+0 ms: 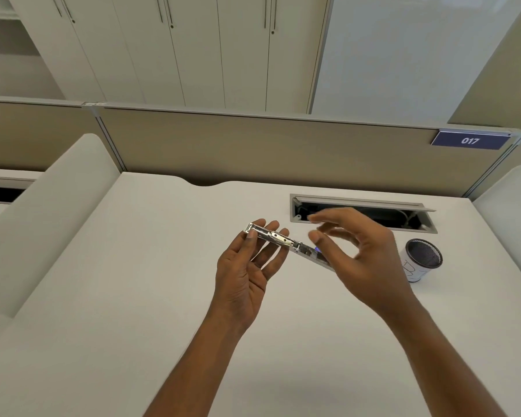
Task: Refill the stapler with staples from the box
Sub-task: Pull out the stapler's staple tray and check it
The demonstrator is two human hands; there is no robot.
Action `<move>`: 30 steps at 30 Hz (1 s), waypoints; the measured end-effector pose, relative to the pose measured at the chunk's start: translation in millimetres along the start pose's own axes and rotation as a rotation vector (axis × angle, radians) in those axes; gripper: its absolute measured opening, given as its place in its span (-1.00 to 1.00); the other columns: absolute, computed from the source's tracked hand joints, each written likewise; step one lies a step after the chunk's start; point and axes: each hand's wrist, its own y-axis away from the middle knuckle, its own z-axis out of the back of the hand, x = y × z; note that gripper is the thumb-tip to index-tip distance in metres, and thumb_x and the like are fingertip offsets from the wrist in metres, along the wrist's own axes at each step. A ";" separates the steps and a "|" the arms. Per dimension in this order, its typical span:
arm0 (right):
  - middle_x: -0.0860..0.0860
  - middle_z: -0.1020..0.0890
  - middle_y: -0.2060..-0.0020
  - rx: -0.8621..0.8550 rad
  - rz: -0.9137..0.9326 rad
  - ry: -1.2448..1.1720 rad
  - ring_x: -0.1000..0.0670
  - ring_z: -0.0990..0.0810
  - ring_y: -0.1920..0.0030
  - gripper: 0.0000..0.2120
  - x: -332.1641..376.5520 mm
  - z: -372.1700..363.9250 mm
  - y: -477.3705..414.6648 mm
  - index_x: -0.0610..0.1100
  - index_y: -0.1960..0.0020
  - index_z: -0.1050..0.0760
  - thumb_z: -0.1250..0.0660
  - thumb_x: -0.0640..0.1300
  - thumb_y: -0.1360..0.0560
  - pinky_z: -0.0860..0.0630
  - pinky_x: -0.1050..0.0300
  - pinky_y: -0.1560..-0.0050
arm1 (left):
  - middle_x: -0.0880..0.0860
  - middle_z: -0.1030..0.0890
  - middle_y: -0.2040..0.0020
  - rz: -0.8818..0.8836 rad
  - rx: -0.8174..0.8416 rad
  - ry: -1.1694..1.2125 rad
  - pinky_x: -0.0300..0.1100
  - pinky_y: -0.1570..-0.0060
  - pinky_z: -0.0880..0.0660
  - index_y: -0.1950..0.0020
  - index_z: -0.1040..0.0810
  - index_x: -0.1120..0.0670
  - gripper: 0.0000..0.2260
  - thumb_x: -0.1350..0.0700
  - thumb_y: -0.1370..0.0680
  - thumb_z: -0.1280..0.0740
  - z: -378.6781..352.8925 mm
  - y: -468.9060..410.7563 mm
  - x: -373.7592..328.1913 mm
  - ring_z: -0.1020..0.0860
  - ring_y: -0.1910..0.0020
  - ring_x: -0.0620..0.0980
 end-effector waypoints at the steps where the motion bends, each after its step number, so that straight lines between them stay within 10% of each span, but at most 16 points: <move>1: 0.17 -0.68 -0.04 0.067 0.043 0.053 0.03 -0.68 -0.02 -0.81 6.9 -1.0 -8.7 0.01 -0.16 -0.65 -0.45 -0.14 -0.55 -0.64 0.05 -0.07 | 0.27 -0.65 -0.28 -0.001 0.003 0.001 0.05 -0.04 -0.66 -0.29 -0.57 0.24 -0.70 0.14 -0.60 -0.32 -0.4 -0.3 0.4 -0.64 -0.25 0.25; 8: 0.12 -0.57 -0.05 0.414 0.147 0.365 0.14 -0.50 0.06 -0.75 29.7 -20.2 -43.1 0.04 -0.26 -0.63 -0.39 -0.10 -0.59 -0.50 0.18 0.06 | 0.18 -0.71 -0.18 -0.045 -0.003 -0.029 0.02 0.00 -0.66 -0.14 -0.72 0.11 -0.79 0.12 -0.58 -0.35 -0.8 -4.4 1.3 -0.68 -0.20 0.15; 30: 0.13 -0.51 0.14 0.728 0.112 0.580 0.07 -0.46 0.10 -0.91 28.2 -42.5 -66.9 -0.04 -0.07 -0.60 -0.40 -0.13 -0.57 -0.51 0.09 0.06 | 0.12 -0.74 -0.10 -0.079 -0.003 -0.115 0.04 0.00 -0.66 -0.13 -0.73 0.11 -0.80 0.11 -0.61 -0.35 22.7 -7.0 10.8 -0.70 -0.15 0.11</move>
